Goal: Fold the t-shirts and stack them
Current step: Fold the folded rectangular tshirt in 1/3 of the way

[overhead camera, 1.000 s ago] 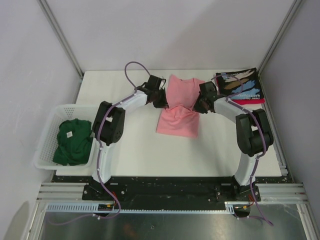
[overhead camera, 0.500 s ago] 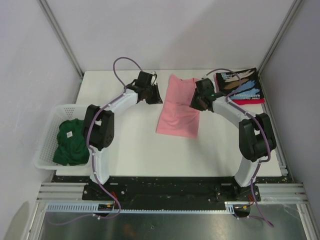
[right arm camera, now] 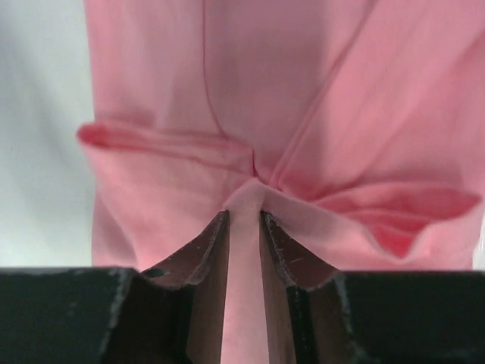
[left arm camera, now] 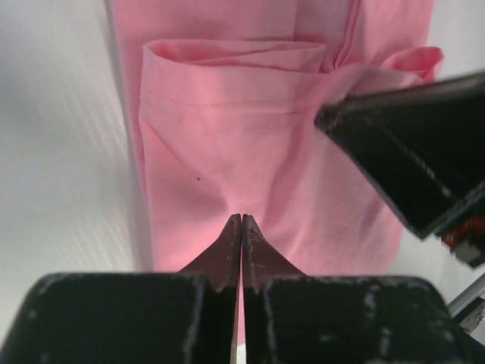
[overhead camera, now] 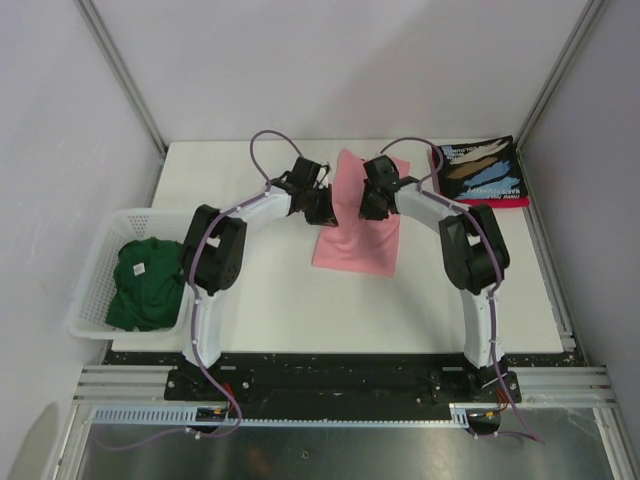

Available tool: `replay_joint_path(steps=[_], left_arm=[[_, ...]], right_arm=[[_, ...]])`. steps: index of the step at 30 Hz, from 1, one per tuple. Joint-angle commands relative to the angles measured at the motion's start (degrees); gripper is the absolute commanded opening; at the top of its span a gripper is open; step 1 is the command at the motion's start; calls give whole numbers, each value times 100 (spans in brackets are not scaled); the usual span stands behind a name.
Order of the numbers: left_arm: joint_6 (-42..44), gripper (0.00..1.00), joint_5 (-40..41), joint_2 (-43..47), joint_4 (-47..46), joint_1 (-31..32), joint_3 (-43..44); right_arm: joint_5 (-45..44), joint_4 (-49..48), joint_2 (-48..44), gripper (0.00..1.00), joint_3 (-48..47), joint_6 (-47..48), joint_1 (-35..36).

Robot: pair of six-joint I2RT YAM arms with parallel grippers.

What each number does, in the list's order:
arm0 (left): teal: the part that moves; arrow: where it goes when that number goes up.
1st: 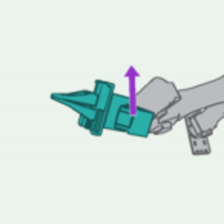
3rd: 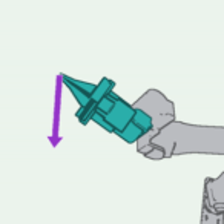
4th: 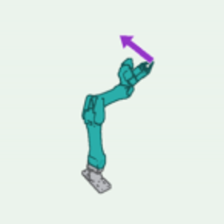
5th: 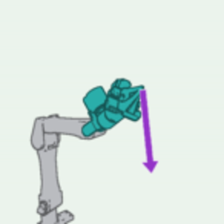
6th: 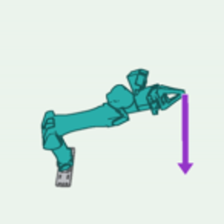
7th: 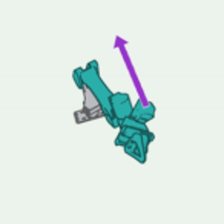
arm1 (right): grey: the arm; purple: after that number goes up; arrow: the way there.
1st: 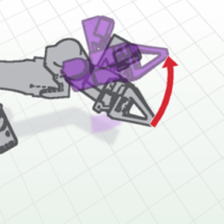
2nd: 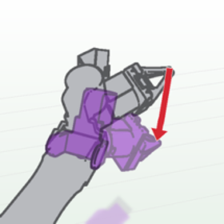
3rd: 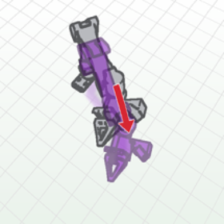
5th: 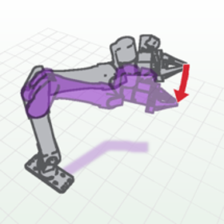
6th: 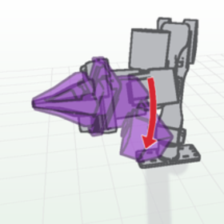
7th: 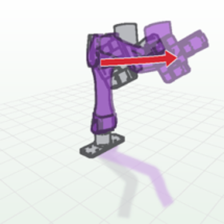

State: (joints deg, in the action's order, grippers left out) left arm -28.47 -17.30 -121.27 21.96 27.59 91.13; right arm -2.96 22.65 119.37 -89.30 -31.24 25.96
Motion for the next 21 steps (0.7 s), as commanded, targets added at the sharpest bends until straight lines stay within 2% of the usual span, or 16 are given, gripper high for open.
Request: replay_joint_path(steps=[1, 7, 14, 21], left_arm=[[78, 0, -176, -167, -95, -63, 347], [87, 0, -169, -285, -98, -129, 520], [-6, 0, -189, -516, -96, -156, 1065], [-92, 0, 71, -1139, -99, -223, 1605]], right_arm=[[-80, 333, 610, 29, -1039, 191, -146], [-171, 777, 970, 40, -1720, 222, -66], [-198, 753, 429, 44, -1397, 224, -142], [-81, 663, -80, 45, -1010, 188, -258]])
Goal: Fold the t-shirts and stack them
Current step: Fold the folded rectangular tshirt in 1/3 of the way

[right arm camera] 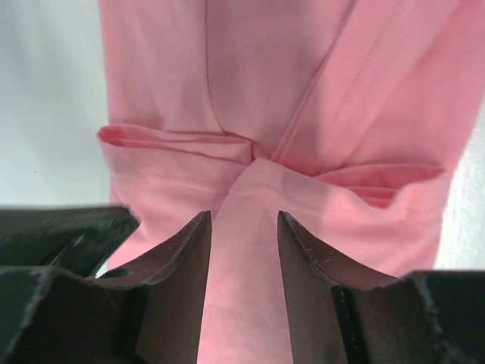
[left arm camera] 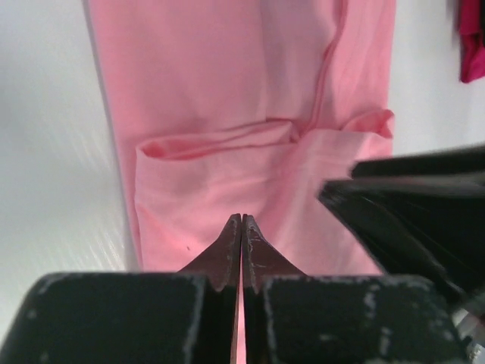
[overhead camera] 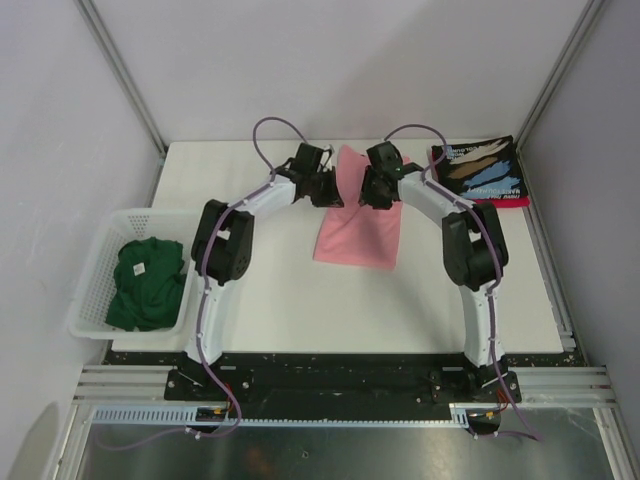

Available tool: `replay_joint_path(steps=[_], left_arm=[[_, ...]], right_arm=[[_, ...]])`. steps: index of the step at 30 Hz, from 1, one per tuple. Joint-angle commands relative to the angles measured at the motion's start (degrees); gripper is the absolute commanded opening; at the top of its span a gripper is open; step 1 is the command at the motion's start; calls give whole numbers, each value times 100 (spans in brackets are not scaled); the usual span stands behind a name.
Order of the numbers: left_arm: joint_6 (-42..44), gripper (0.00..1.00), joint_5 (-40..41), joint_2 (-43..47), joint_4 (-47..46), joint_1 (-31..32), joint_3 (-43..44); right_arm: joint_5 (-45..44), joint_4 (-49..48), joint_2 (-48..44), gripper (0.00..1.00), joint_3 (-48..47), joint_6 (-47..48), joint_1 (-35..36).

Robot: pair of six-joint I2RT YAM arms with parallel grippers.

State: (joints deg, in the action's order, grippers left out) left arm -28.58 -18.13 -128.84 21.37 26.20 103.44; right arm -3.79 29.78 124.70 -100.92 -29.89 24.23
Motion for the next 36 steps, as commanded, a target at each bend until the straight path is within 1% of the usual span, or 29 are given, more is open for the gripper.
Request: replay_joint_path(steps=[1, 5, 10, 17, 21, 24, 29, 33, 36], left_arm=[[-80, 0, 210, -482, -42, -108, 456], [-54, 0, 429, -838, -41, -248, 703], [-62, 0, 546, -989, -39, -498, 742], [-6, 0, 466, -966, -42, -553, 764], [6, 0, 513, -900, -40, -573, 670], [24, 0, 481, -857, -36, -596, 643], [89, 3, 622, -729, -38, -674, 637], [183, 9, 822, -539, -32, -820, 597], [209, 13, 785, -481, -32, -961, 609]], right_arm=[[10, -86, -675, 45, 253, 44, -107], [169, -273, -838, 45, 660, 56, -279], [304, -464, -862, 45, 993, 144, -490], [309, -509, -427, 44, 932, 141, -697], [292, -295, -94, 43, 729, 137, -845], [257, -193, -13, 43, 660, 159, -864], [199, -237, -141, 44, 728, 150, -870], [215, -167, -173, 43, 713, 150, -926], [226, -127, -228, 43, 695, 164, -932]])
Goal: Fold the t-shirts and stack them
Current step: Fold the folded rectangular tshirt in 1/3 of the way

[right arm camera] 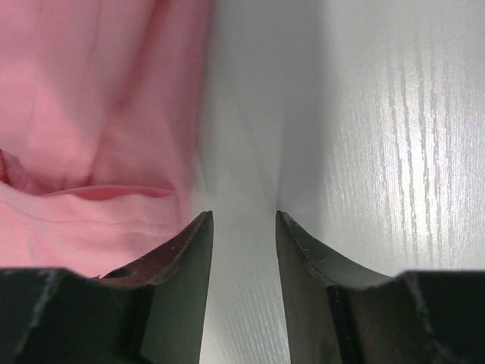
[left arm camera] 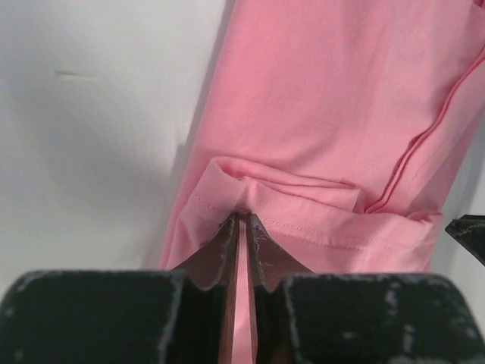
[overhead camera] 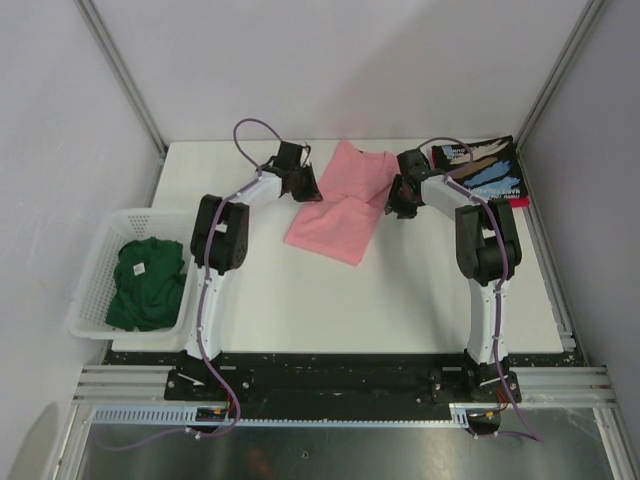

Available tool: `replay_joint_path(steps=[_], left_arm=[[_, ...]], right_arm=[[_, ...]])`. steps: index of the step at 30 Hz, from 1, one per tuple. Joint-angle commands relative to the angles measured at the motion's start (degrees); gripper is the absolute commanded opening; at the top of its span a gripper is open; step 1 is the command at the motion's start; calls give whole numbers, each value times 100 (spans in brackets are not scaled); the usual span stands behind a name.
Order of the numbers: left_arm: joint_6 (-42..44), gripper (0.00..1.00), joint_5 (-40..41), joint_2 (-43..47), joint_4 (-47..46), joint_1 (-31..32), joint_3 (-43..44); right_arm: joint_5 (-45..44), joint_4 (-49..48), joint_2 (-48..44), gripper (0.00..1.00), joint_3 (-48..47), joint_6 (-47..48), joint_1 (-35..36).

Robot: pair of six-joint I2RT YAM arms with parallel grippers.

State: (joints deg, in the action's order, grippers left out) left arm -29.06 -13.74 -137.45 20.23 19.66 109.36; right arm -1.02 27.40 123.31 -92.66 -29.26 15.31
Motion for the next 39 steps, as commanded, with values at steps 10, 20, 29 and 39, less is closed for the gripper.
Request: replay_joint_path(steps=[10, 20, 29, 39], left_arm=[[355, 46, 233, 998, 83, -437, -332], [268, 52, 483, 1887, 82, -635, -1184], [156, 52, 573, 2715, 74, -636, -2496], [236, 52, 686, 3155, 74, -639, -3282]], right_arm=[[27, 255, -986, 44, 231, -9, 434], [-54, 43, -1489, 42, 1126, -552, 1907], [-406, 8, -1324, 37, 1145, -708, 2472], [-653, 62, -673, 36, 1228, -750, 2631]])
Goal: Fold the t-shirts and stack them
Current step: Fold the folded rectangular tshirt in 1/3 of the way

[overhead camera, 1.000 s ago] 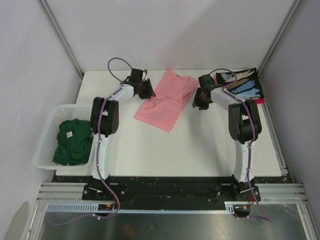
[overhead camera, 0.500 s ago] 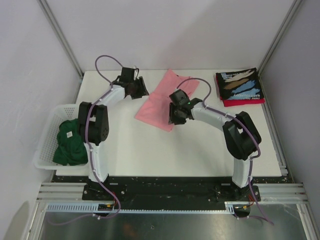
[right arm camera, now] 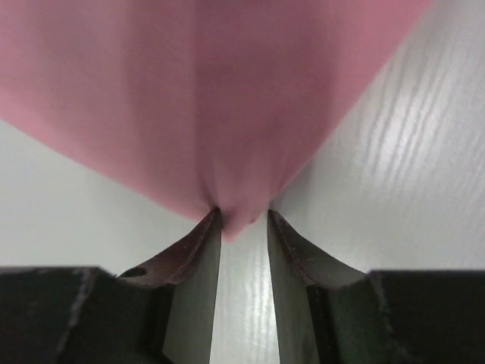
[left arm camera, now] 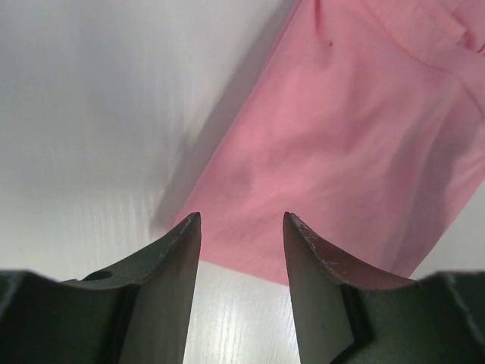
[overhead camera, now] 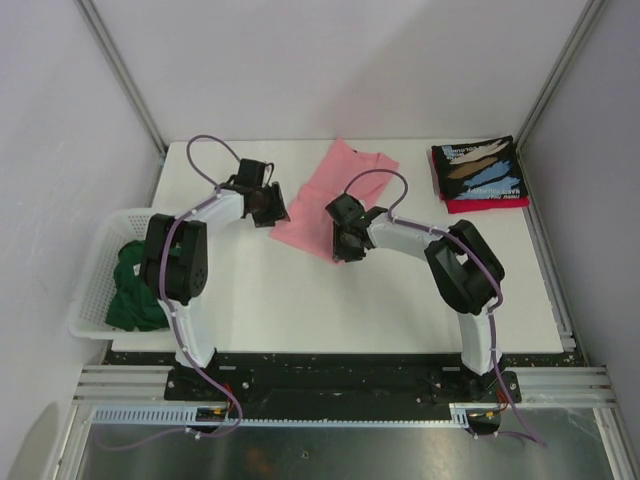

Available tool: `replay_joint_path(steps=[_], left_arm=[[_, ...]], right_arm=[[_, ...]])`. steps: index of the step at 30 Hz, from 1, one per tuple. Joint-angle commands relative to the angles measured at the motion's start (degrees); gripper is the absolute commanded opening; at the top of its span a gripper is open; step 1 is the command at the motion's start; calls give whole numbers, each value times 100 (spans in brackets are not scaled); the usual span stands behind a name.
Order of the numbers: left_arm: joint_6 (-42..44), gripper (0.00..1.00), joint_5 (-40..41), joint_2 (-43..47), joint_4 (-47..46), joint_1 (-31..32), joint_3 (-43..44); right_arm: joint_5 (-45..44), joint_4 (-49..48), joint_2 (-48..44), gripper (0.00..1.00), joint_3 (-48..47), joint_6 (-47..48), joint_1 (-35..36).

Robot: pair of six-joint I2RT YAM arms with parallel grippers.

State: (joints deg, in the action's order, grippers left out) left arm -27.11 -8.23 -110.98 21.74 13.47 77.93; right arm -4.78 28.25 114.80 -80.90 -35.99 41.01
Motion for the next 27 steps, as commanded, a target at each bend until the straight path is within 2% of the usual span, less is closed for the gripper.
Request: replay_joint_path(steps=[1, 12, 18, 27], left_arm=[[67, 52, 150, 534, -75, -20, -182], [80, 50, 236, 686, -64, -13, -567], [-253, 49, -59, 1423, -68, 83, -1462], [-854, 51, -348, 2986, -690, 1063, -3520]], right_arm=[[-304, -14, 180, 34, 90, -89, 62], [-427, 55, -219, 8, 617, -11, 5], [-296, -93, -1089, 6, 1768, 183, -432], [382, -365, -2469, 10, 3545, -19, -843]])
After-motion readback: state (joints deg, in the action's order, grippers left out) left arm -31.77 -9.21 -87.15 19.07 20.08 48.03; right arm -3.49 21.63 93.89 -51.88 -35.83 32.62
